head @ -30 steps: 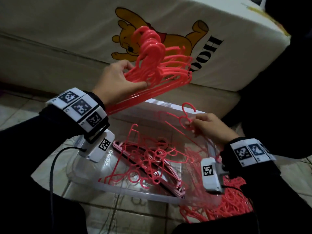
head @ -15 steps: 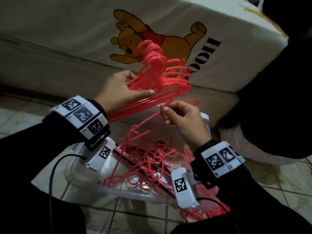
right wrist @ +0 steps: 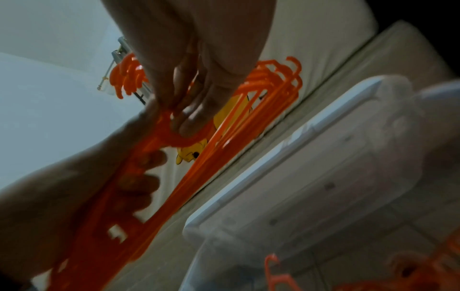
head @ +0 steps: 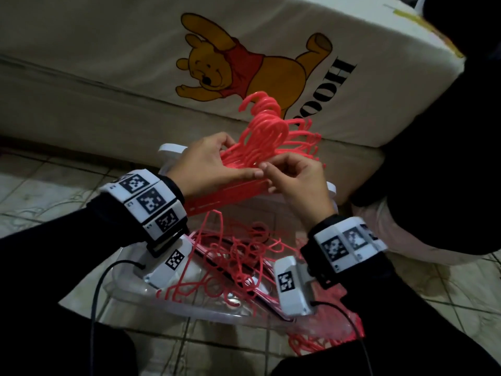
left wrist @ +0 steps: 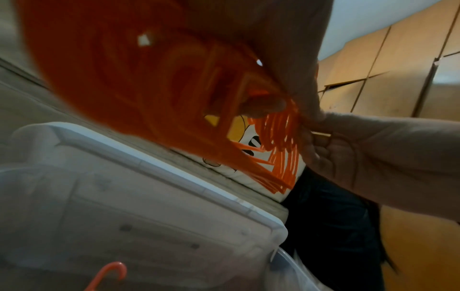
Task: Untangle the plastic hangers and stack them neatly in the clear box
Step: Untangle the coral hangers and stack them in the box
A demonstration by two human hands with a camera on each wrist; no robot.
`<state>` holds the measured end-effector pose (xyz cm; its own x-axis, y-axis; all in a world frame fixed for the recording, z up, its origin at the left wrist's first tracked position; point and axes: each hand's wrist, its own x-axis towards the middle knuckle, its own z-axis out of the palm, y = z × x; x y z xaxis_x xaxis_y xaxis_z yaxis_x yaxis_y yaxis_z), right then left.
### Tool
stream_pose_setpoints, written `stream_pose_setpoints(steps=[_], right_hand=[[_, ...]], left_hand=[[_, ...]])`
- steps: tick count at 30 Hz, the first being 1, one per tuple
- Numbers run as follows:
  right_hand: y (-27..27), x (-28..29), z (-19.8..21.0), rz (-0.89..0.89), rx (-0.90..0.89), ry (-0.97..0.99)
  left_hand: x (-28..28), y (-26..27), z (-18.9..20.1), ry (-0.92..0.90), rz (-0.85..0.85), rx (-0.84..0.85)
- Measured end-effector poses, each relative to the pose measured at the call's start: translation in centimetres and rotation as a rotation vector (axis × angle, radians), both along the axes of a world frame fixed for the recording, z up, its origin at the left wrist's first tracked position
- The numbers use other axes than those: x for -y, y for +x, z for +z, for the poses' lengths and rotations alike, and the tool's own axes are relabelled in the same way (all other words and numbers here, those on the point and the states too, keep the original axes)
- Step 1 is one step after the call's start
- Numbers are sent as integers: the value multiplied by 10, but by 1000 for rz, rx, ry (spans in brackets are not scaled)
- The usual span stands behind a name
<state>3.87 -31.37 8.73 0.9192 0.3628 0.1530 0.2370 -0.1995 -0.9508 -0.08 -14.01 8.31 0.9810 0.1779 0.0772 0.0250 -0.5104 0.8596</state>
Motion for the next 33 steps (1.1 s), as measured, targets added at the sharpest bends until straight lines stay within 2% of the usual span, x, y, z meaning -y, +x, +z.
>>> stream_pose_setpoints(steps=[3, 5, 10, 12, 14, 18, 24, 29, 33], right_hand=[[19, 22, 3, 169, -155, -143], [31, 35, -9, 205, -204, -356], [37, 36, -81, 244, -99, -1076], [27, 33, -112, 287, -50, -1258], [16, 32, -138, 351, 6, -1361], [-2, 33, -150, 453, 94, -1411], [-1, 23, -153, 515, 25, -1395], [17, 25, -144, 275, -77, -1315], [38, 31, -121, 173, -180, -1209]], left_hand=[[-4, 0, 3, 33, -10, 6], [-7, 1, 5, 57, 11, 19], [-12, 7, 7, 120, 85, 45], [-11, 7, 7, 153, 103, 52], [-10, 7, 7, 160, 105, 50], [-12, 8, 6, 160, 99, 29], [-14, 9, 8, 168, 71, 22], [-17, 7, 10, 155, 96, 42], [-21, 7, 14, 136, 119, 58]])
